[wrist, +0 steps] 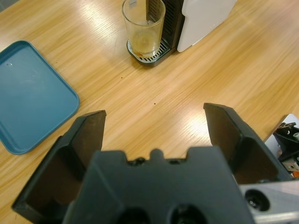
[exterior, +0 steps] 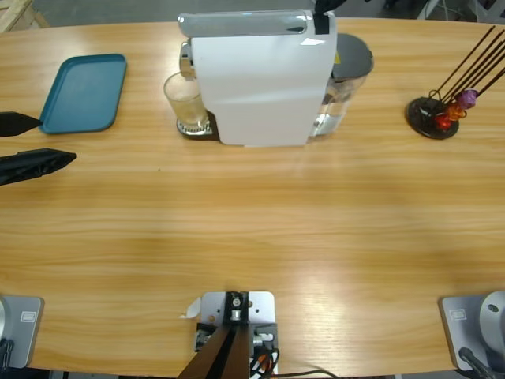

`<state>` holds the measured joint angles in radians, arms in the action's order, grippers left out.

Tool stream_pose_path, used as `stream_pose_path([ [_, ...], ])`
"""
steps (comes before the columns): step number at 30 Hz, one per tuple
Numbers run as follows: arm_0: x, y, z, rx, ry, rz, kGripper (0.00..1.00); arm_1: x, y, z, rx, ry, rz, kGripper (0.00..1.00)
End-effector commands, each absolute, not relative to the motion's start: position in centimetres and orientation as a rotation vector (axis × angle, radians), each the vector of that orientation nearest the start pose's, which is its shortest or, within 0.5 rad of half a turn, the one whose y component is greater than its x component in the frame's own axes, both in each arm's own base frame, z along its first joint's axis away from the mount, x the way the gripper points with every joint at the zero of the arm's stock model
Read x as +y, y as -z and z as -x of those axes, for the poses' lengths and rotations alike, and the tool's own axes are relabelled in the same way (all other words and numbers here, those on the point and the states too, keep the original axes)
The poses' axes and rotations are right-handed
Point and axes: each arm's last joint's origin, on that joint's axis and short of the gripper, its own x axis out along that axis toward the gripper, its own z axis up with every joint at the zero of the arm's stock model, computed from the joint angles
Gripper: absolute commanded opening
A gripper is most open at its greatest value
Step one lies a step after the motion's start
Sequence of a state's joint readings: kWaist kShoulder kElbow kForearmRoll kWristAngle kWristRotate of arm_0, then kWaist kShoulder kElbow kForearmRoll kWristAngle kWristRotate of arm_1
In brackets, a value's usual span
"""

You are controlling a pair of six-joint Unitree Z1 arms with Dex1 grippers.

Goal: Pour coffee

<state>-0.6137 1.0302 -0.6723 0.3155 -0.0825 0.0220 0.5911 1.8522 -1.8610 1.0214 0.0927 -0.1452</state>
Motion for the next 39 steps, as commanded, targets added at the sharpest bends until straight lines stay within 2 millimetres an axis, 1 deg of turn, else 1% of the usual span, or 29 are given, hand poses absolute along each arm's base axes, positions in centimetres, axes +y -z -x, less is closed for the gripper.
stream_pose_path([
  [1,-8.7,-29.5,-11.4,0.706,0.689,-0.219,0.908,19.4,-44.6,-28.5,0.814,-0.645,0.383,0.000],
  [2,-8.7,-29.5,-11.4,0.707,0.688,-0.219,0.908,18.4,-46.1,-27.6,0.774,-0.630,0.372,0.322],
  [3,-8.7,-29.5,-11.4,0.707,0.688,-0.219,0.908,17.5,-47.3,-26.5,0.746,-0.623,0.361,0.890],
  [4,-8.7,-29.5,-11.4,0.706,0.688,-0.219,0.908,16.7,-48.3,-25.4,0.724,-0.619,0.351,0.977],
  [5,-8.6,-29.5,-11.4,0.705,0.688,-0.219,0.908,15.8,-48.8,-24.1,0.712,-0.618,0.341,0.999],
  [6,-8.7,-29.5,-11.5,0.707,0.687,-0.219,0.911,15.1,-48.5,-23.0,0.724,-0.618,0.333,1.000],
  [7,-8.7,-29.5,-11.5,0.707,0.688,-0.219,0.915,14.5,-47.8,-21.9,0.752,-0.618,0.323,1.000],
  [10,-8.8,-29.4,-11.6,0.711,0.688,-0.220,0.918,13.2,-44.8,-19.2,0.852,-0.641,0.279,1.000],
  [12,-8.8,-29.4,-11.6,0.710,0.689,-0.220,0.918,12.9,-42.3,-17.3,0.890,-0.676,0.277,0.996],
  [14,-8.8,-29.4,-11.6,0.707,0.689,-0.218,0.918,12.7,-40.0,-16.0,0.892,-0.702,0.282,0.996],
  [17,-8.9,-29.3,-11.7,0.706,0.689,-0.218,0.922,12.1,-37.4,-14.5,0.858,-0.740,0.254,0.991],
  [19,-9.0,-29.2,-11.9,0.715,0.689,-0.220,0.924,11.6,-36.2,-13.5,0.819,-0.761,0.236,0.995],
  [22,-9.1,-29.1,-12.0,0.717,0.690,-0.221,0.981,10.3,-34.7,-11.8,0.716,-0.773,0.208,0.987],
  [24,-9.1,-29.0,-12.0,0.719,0.689,-0.221,0.996,9.9,-33.2,-11.1,0.672,-0.802,0.190,0.999],
  [25,-9.1,-29.0,-12.1,0.722,0.689,-0.222,0.996,9.9,-32.1,-10.8,0.662,-0.829,0.180,1.000],
  [30,-9.4,-28.8,-12.4,0.739,0.692,-0.225,0.996,9.7,-29.2,-10.2,0.742,-0.873,0.194,1.000],
  [34,-9.5,-28.6,-12.5,0.749,0.692,-0.227,0.996,9.4,-28.7,-9.8,0.708,-0.887,0.204,1.000],
  [36,-9.5,-28.5,-12.6,0.755,0.692,-0.228,0.996,9.4,-28.0,-9.9,0.696,-0.885,0.203,1.000],
  [39,-9.5,-28.4,-12.5,0.758,0.694,-0.228,0.996,9.5,-27.6,-10.1,0.695,-0.872,0.207,1.000],
])
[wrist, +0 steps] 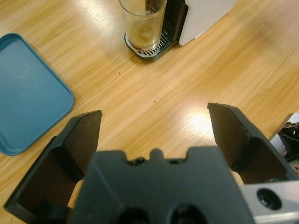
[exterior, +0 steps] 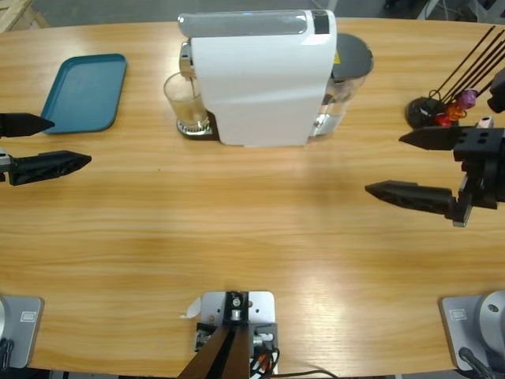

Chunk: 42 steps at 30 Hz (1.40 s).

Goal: Pour coffee

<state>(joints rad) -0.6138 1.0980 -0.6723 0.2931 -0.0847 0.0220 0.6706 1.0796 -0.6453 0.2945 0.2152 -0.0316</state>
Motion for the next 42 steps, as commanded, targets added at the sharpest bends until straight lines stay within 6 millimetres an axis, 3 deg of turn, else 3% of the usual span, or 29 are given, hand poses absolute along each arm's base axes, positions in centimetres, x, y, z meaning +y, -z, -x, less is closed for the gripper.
stream_pose_path([
  [1,-9.5,-28.4,-12.5,0.758,0.694,-0.228,0.996,9.5,-27.6,-10.1,0.694,-0.871,0.206,1.000],
  [42,-8.9,-28.2,-11.7,0.704,0.690,-0.207,0.991,10.1,-26.7,-10.8,0.724,-0.865,0.213,1.000],
])
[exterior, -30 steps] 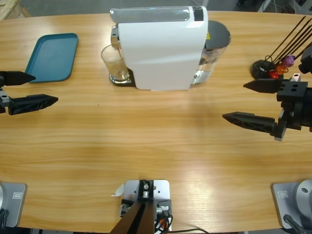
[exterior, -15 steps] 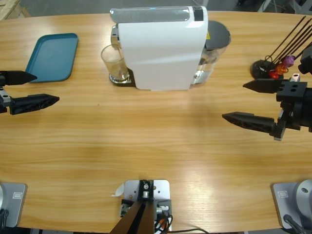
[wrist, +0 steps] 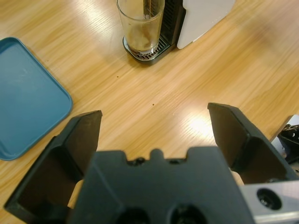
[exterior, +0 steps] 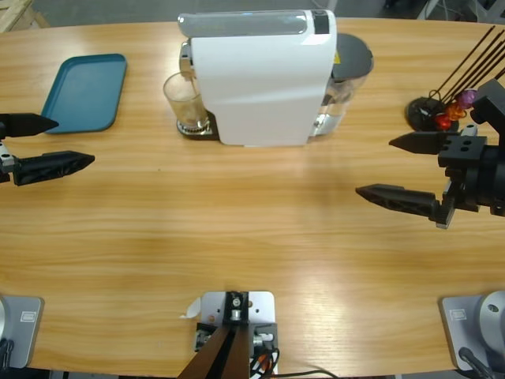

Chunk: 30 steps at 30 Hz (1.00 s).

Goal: Pour coffee

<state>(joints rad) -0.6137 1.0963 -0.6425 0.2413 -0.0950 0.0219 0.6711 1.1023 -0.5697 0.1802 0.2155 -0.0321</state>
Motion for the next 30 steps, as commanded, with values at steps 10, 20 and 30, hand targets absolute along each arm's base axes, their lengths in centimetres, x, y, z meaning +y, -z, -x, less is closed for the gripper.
stream_pose_path([
  [10,-9.0,-28.0,-11.9,0.719,0.686,-0.212,0.991,10.1,-26.8,-10.8,0.719,-0.862,0.213,1.000],
  [20,-8.8,-28.1,-11.6,0.685,0.688,-0.203,0.991,10.1,-26.7,-10.8,0.721,-0.862,0.214,1.000],
  [30,-8.3,-27.9,-10.9,0.626,0.688,-0.193,0.991,10.3,-26.6,-11.0,0.731,-0.861,0.216,1.000],
])
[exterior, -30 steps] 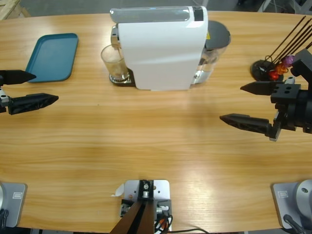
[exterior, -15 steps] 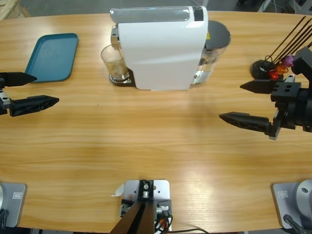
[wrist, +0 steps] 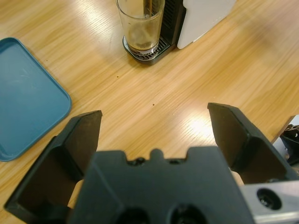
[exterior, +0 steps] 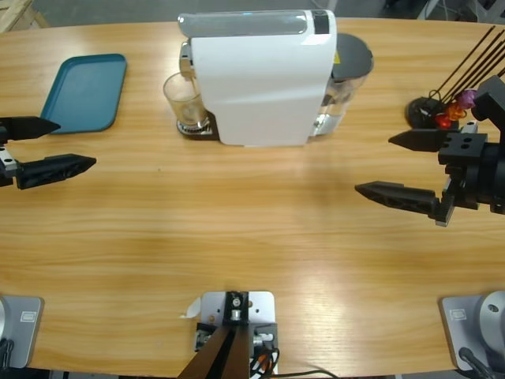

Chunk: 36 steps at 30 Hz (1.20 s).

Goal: Pour coffee

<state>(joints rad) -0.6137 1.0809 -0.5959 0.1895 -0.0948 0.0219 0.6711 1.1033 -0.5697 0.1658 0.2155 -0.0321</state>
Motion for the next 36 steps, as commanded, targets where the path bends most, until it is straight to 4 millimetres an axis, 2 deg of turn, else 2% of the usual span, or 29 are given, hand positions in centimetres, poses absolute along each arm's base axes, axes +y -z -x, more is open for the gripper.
stream_pose_path([
  [1,-8.3,-27.9,-10.9,0.625,0.688,-0.192,0.991,10.3,-26.6,-11.1,0.732,-0.861,0.216,1.000],
  [36,-7.2,-27.3,-10.0,0.486,0.634,-0.186,0.987,10.1,-26.6,-10.9,0.726,-0.864,0.214,1.000],
])
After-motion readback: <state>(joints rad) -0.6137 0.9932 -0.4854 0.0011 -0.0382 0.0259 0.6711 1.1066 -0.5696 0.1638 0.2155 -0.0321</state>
